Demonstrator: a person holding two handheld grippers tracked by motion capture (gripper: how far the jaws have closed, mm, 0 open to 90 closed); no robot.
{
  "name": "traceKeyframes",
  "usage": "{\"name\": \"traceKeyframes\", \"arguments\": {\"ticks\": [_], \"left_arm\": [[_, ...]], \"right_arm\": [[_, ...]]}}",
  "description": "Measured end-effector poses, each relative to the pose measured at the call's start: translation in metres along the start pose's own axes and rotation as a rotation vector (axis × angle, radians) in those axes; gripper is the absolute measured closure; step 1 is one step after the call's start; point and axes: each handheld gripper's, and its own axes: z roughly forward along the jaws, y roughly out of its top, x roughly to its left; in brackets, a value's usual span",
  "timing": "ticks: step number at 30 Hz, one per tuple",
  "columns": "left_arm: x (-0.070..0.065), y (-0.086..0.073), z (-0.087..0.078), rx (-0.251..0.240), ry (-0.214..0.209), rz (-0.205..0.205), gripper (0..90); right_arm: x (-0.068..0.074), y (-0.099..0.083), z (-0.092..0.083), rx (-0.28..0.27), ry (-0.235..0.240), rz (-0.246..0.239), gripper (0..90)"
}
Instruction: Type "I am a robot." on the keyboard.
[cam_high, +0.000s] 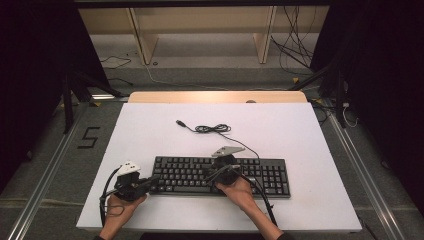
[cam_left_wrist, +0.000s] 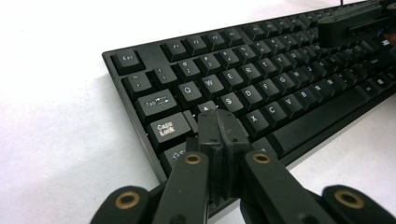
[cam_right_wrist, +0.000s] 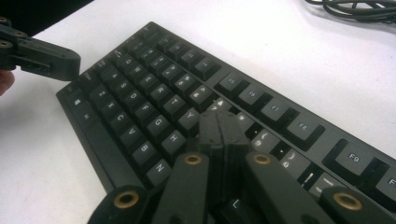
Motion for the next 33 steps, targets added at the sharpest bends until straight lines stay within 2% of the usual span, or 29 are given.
{"name": "traceKeyframes", "arguments": {"ticks": [15,33], "left_arm": [[0.0006,-0.0006,0.0042,0.022,0.010,0.000,88.9],[0.0033,-0.0008,0.0066,0.040,0.029,0.002,88.9]], "right_arm": [[-0.0035,0.0005,0.0078,0.029,-0.035,0.010,90.0],[-0.0056,-0.0003,0.0097,0.041,-0.039,0.016,90.0]]}}
